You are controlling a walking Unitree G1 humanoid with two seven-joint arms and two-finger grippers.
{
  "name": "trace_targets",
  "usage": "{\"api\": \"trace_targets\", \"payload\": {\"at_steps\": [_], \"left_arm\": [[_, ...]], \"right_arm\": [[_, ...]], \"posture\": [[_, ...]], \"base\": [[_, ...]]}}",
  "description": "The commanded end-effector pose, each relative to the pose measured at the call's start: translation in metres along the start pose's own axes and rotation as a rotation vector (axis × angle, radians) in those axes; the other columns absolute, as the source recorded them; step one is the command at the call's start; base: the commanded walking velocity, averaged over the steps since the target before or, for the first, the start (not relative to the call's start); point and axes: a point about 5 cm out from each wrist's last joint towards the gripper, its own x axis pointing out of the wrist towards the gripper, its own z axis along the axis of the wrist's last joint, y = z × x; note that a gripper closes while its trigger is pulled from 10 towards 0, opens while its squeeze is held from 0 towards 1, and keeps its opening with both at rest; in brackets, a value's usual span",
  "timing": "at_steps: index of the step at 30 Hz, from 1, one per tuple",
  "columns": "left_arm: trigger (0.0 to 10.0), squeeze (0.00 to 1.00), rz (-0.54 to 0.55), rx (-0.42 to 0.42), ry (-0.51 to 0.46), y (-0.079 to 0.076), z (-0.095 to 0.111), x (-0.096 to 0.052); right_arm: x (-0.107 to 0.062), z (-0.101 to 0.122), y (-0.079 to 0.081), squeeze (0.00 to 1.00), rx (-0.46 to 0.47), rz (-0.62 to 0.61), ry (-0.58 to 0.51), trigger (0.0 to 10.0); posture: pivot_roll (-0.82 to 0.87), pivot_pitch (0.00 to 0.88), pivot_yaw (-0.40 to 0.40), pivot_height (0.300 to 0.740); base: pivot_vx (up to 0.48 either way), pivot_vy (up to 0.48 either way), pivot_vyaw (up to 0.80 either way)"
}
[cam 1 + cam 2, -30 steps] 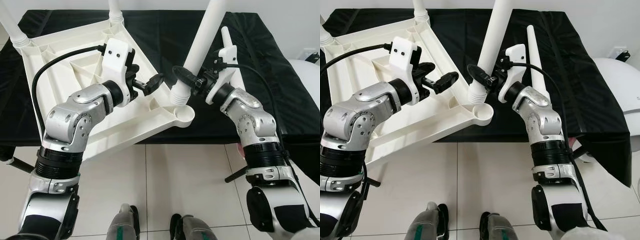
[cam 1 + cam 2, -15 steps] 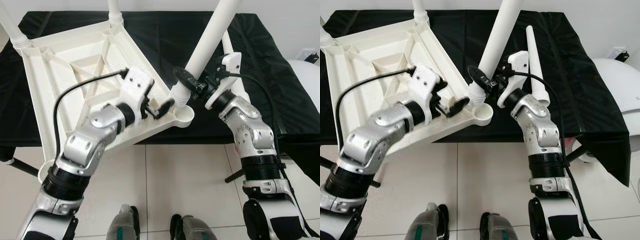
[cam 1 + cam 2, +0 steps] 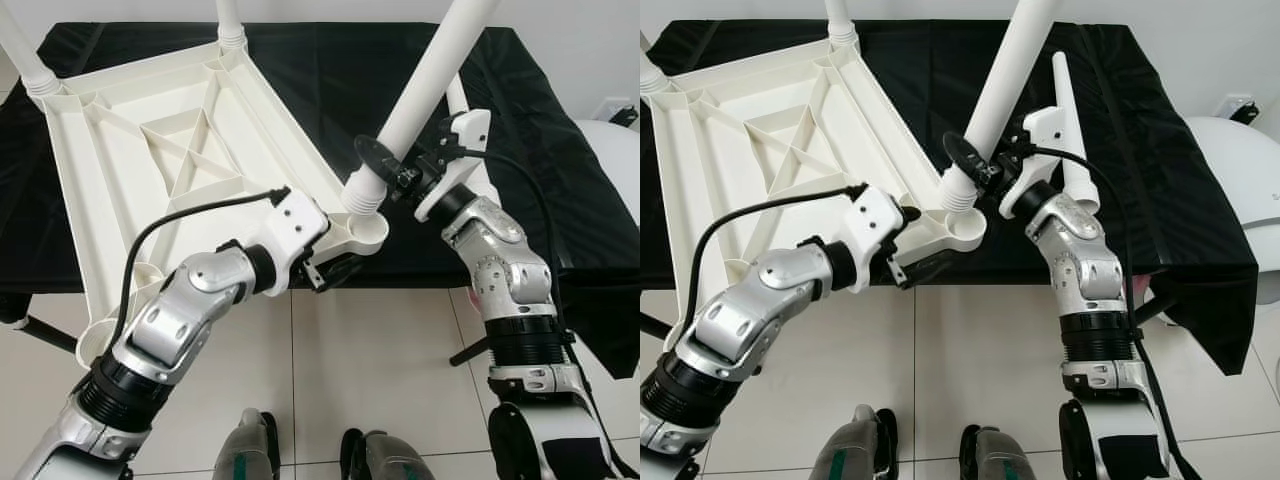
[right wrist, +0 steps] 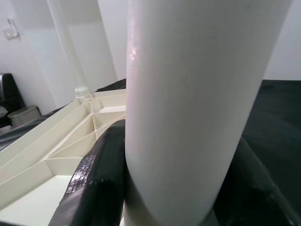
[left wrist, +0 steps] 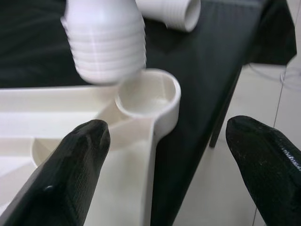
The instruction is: Building children table
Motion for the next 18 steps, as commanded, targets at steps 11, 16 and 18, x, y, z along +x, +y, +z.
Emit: {"api": "trace_targets", "payload": {"at_steps": [11, 16, 18], "left_arm": [[10.0, 0.00, 0.027, 0.028, 0.103, 0.007, -0.025, 0.003], [10.0, 0.00, 0.040, 0.017, 0.115, 0.010, -0.028, 0.003], [10.0, 0.00, 0.037, 0.022, 0.135, 0.012, -0.034, 0.003]], "right_arm": [[-0.004, 0.009, -0.001, 0.00, -0.016, -0.007, -0.034, 10.0], [-0.004, 0.009, 0.000, 0.00, -0.016, -0.004, -0.035, 10.0], [-0.005, 0.008, 0.001, 0.00, -0.021, 0.014, -0.022, 10.0]], "posture": [[-0.05, 0.171, 0.000, 0.740], [-0.05, 0.171, 0.001, 0.740], [-0.06, 0.172, 0.000, 0.740]], "base": [[0.000, 0.000, 0.00], [0.000, 0.000, 0.00], [0.000, 0.000, 0.00]]}}
